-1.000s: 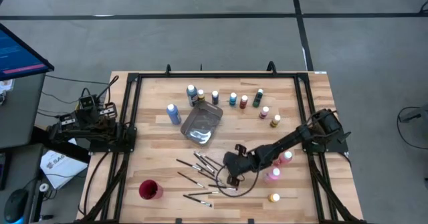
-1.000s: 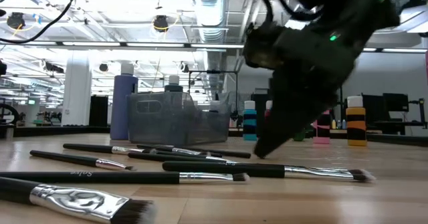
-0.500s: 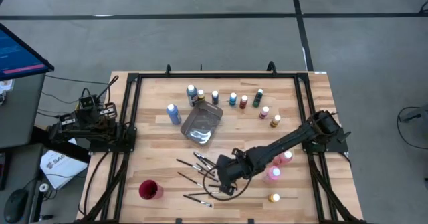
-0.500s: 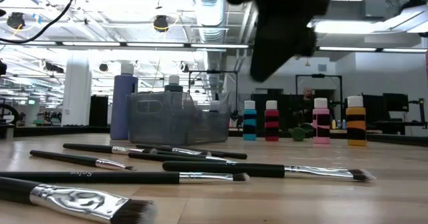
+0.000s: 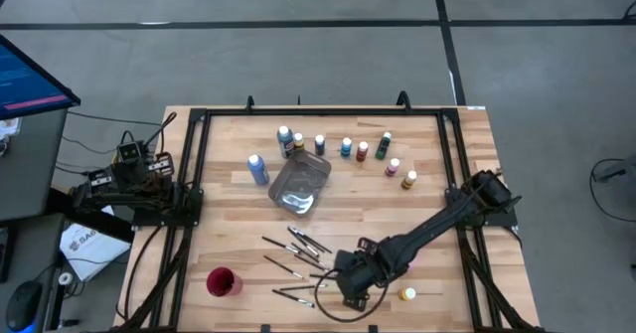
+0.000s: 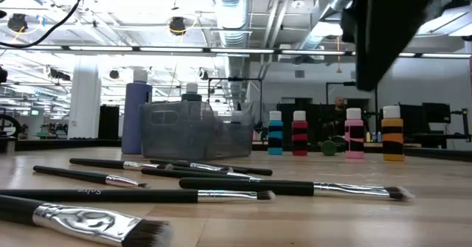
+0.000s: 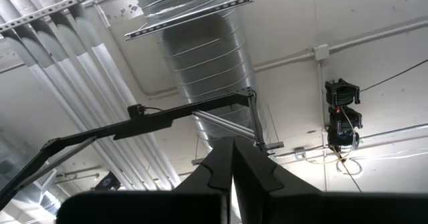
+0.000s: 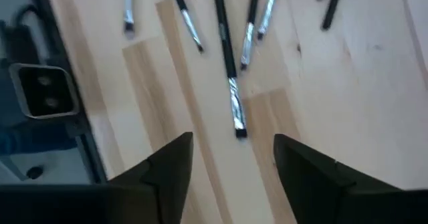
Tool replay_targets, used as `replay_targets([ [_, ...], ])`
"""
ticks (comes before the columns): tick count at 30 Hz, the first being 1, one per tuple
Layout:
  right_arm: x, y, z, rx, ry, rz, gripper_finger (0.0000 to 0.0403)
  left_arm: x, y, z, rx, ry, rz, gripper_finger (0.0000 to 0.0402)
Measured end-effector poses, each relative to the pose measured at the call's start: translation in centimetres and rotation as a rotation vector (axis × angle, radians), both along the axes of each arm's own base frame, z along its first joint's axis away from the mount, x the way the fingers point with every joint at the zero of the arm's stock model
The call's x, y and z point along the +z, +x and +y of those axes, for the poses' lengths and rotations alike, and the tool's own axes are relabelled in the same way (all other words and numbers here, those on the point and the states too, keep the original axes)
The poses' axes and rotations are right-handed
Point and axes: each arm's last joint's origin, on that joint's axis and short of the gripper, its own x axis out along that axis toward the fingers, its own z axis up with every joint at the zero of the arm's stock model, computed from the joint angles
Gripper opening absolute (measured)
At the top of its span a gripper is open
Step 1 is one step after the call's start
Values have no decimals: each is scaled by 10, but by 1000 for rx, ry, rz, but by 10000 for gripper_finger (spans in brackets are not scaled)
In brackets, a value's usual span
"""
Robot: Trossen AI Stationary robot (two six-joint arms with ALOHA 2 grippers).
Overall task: Pick & Place Paint Supplies
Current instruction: Put the silver paintbrush into the red cup
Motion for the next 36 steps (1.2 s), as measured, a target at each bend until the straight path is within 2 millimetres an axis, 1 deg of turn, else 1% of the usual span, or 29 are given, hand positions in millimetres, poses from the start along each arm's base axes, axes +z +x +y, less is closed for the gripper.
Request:
replay_targets([
  [2, -8, 0, 1, -4, -3, 10, 207, 0, 0, 0, 0, 0, 0, 3],
  [5, -26, 0, 2, 11, -18, 57, 203, 0, 0, 0, 0, 0, 0, 3],
  [7, -39, 6, 6, 32, -2, 66, 200, 0, 0, 0, 0, 0, 0, 3],
  [9, -51, 5, 7, 52, -29, 107, 199, 0, 0, 0, 0, 0, -1, 3],
  [11, -62, 9, 7, 53, -38, 118, 200, 0, 0, 0, 0, 0, 1, 3],
  [15, -73, 11, 7, 68, -46, 154, 203, 0, 1, 0, 0, 0, 5, 3],
  [18, -75, 11, 7, 75, -54, 156, 194, 0, 1, 0, 0, 0, 8, 3],
  [20, -75, 11, 6, 72, -65, 155, 171, 0, 1, 0, 0, 0, 7, 3],
  [22, -75, 10, 5, 69, -77, 157, 135, 0, 1, 0, 0, 0, 7, 3],
  [26, -76, 9, 4, 68, -82, 169, 44, 0, 1, 0, 0, 0, 8, 3],
  [27, -76, 9, 4, 68, -83, 169, 24, 0, 1, 0, 0, -1, 8, 3],
  [28, -76, 9, 4, 68, -83, 169, 13, 0, 1, 0, 0, 0, 8, 3],
  [33, -75, 9, 5, 66, -82, 170, 6, 0, 1, 0, 0, 0, 8, 3],
  [36, -66, 8, 4, 63, -79, 164, 4, 0, 1, 0, 0, 0, 8, 3],
])
